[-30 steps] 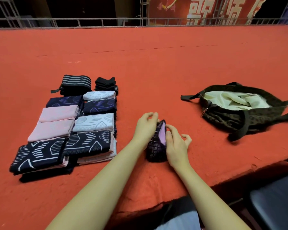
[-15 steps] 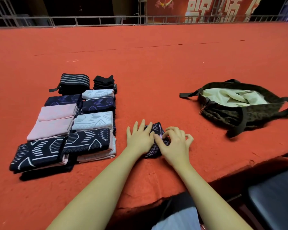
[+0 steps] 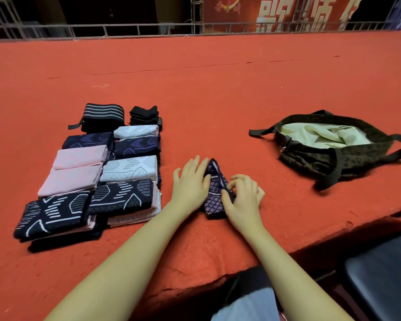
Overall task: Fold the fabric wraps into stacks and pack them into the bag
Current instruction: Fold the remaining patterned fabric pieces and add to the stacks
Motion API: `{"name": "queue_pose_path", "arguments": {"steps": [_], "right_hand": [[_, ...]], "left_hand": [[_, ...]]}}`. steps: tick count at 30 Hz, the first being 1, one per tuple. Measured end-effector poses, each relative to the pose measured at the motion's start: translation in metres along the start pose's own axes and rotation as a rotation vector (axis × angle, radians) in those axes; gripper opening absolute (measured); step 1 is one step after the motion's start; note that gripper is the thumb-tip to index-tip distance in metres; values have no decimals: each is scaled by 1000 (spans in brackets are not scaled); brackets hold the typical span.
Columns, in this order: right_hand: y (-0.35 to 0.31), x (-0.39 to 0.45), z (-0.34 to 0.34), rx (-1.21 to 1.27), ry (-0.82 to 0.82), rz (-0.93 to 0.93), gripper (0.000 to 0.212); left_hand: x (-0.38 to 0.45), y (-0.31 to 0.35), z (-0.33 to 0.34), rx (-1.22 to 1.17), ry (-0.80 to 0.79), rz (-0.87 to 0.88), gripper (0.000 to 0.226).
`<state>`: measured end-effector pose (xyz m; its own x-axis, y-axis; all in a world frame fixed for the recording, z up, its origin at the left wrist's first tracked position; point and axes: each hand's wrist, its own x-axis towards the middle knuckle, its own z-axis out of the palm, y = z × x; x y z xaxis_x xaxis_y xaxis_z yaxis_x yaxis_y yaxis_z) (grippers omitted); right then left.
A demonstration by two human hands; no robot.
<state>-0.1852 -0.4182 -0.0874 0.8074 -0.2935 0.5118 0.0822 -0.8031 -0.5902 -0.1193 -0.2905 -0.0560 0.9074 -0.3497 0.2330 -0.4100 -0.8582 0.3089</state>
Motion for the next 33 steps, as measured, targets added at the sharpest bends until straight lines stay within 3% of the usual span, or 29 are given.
{"name": "queue_pose_path", "arguments": {"steps": [3, 8, 11, 14, 18, 21, 26, 29, 31, 33], "right_hand": [[2, 2, 0, -41, 40, 68, 8], [5, 1, 2, -202, -37, 208, 16], [5, 2, 7, -345, -110, 261, 33], [6, 4, 8, -370, -154, 239, 37], [0, 7, 5, -118, -64, 146, 24], [-17, 11, 3, 63, 43, 33, 27], [-49, 35, 4, 98, 89, -98, 24], [-72, 49, 11, 118, 105, -197, 16], [-87, 57, 18, 123, 119, -243, 17], [-103, 64, 27, 116, 141, -287, 18]], "left_hand": [[-5, 5, 2, -133, 133, 126, 55], [-7, 5, 13, 80, -310, 153, 50], [-2, 2, 8, 152, -396, 170, 50], [3, 0, 1, 209, -421, 197, 50], [8, -4, -12, 149, -255, 257, 51], [12, -13, -33, 74, -84, 304, 48], [19, -43, -80, 98, 160, 421, 49], [18, -68, -99, 111, 146, 397, 44], [13, -85, -106, 159, 204, 404, 50], [8, -103, -111, 170, 284, 396, 39]]}}
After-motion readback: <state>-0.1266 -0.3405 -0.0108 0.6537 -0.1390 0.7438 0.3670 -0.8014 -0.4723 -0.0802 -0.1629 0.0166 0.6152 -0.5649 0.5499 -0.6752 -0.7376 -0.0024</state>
